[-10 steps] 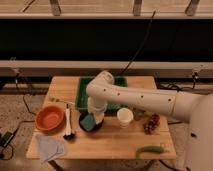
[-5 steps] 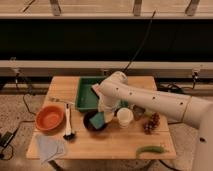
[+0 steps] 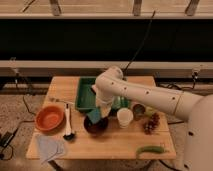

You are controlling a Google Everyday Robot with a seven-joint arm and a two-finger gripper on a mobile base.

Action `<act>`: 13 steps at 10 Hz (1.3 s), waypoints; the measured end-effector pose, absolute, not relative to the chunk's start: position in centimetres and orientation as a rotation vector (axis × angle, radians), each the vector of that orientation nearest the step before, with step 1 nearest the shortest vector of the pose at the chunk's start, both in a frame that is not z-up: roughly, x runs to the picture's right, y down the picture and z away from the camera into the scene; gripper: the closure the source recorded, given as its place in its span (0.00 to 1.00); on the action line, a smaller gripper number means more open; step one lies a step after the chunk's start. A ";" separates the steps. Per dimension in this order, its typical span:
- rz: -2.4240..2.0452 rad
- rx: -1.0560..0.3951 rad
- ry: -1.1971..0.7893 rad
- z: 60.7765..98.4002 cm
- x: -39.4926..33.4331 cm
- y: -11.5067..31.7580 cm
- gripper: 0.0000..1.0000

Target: Wipe purple bowl with sponge

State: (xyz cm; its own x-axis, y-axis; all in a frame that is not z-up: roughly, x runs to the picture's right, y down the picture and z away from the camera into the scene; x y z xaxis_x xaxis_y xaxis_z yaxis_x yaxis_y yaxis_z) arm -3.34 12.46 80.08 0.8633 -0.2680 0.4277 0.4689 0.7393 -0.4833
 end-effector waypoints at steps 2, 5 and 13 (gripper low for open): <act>-0.432 -0.617 -0.369 79.3 -5.5 12.8 1.00; -0.464 -0.636 -0.402 77.9 -6.3 15.3 1.00; -0.436 -0.654 -0.408 77.9 -2.3 17.1 0.78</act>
